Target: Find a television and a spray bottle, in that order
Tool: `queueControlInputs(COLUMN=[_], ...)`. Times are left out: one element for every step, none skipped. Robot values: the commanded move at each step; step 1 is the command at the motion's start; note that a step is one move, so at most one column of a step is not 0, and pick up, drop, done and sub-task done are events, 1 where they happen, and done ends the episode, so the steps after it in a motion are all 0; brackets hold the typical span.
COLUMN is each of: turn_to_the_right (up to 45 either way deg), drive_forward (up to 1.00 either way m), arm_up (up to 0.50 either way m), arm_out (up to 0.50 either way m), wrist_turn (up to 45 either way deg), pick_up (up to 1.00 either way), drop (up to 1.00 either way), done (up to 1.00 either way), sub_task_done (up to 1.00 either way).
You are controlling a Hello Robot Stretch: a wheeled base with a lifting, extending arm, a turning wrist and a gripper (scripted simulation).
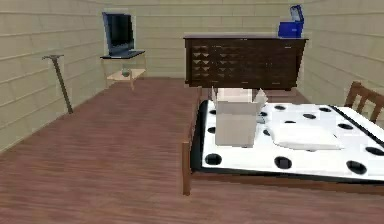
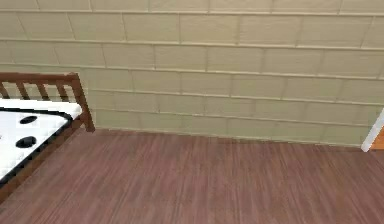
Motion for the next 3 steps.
queueControlInputs(turn_to_the_right=[45.0,15.0,0.0], drive_forward=[0.00,0.00,0.25], arm_up=[0.00,0.00,0.00], arm_out=[0.00,0.00,0.00], wrist_turn=[0.0,0.0,0.0], pick_up=[0.00,0.00,0.00], drop=[0.00,0.00,0.00], done=[0.00,0.00,0.00], sub_task_done=[0.00,0.00,0.00])
